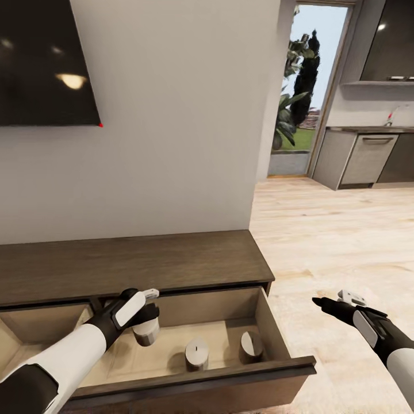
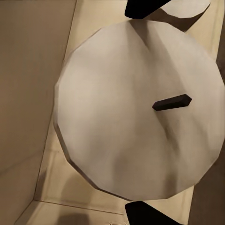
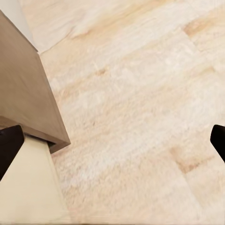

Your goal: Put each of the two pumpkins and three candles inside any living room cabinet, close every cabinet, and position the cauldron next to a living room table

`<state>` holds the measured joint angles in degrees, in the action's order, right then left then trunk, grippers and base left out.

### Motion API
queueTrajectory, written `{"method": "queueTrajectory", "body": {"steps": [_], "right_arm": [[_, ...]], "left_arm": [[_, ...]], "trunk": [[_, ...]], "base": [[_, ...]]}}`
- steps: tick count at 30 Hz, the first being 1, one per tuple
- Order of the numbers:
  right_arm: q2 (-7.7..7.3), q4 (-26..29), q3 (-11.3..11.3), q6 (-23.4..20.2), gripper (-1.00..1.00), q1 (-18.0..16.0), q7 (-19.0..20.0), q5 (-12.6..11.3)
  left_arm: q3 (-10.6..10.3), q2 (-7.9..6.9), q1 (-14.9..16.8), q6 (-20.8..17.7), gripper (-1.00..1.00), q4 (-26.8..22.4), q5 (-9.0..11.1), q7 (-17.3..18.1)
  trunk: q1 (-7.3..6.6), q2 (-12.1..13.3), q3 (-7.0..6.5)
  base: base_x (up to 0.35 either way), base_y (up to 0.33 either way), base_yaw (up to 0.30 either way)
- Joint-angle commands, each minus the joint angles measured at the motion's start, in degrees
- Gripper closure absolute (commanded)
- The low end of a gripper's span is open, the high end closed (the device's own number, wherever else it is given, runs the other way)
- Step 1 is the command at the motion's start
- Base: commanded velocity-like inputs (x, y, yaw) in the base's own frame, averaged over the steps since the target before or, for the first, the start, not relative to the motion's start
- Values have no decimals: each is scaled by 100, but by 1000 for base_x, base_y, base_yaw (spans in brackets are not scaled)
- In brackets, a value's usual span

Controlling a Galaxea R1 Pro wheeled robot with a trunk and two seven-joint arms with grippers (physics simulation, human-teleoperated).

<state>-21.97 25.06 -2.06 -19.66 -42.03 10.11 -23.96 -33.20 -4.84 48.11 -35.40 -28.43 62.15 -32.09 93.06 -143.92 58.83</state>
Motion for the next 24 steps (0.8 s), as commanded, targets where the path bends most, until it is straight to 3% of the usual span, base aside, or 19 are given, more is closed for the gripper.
{"method": "queueTrajectory", "body": {"steps": [1, 4, 10, 17, 24], "right_arm": [[0, 7, -22, -37, -100, -2, 47, -22], [0, 7, -22, -38, -100, -1, 92, -21], [-3, 7, -26, -43, -100, -4, 190, -39], [-419, -1, -21, -137, -100, -3, 805, -785], [-524, -1, -22, -143, -100, -5, 868, -947]], "left_arm": [[-44, -8, 5, 48, 100, -13, 26, -43], [-41, -6, 5, 146, 100, -13, -101, -43], [-38, -6, 5, 180, 100, -13, -163, -43], [-37, -8, 5, 183, 100, -13, -168, -43], [-37, -12, 5, 189, 100, -13, -168, -43]], "trunk": [[1, -4, 29], [9, -8, 95], [24, -16, 228], [42, -26, 383], [52, -31, 472]], "base": [[0, 0, 0], [0, 0, 0], [0, 0, 0], [0, 0, 0], [0, 0, 0]]}}
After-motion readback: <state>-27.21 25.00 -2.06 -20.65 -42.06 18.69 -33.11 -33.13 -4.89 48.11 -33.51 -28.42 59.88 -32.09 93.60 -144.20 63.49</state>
